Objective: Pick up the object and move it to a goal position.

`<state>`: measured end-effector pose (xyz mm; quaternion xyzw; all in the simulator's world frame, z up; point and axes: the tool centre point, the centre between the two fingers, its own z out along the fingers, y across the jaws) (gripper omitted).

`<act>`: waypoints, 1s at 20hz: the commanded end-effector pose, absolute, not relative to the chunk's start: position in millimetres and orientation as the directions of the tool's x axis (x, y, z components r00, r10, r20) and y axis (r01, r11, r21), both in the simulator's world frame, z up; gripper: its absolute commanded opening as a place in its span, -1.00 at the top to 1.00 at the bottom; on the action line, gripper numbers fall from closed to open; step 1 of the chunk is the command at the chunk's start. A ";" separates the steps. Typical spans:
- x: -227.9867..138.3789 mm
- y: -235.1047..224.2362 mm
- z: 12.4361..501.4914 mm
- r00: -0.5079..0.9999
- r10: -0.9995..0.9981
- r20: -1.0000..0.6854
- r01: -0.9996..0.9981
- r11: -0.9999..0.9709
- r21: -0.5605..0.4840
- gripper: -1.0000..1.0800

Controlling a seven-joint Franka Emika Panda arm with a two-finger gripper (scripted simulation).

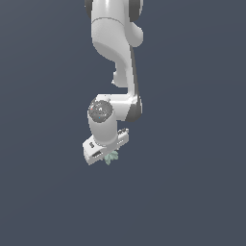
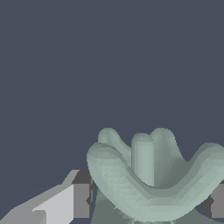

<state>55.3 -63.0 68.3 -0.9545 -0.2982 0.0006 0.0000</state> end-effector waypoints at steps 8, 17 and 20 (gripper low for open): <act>19.1 -18.0 128.7 0.822 0.570 -0.001 0.570 -0.822 0.001 1.00; -23.7 35.7 201.1 0.822 0.570 -0.002 0.570 -0.822 0.002 1.00; -38.8 55.0 227.5 0.822 0.570 -0.002 0.570 -0.822 0.002 1.00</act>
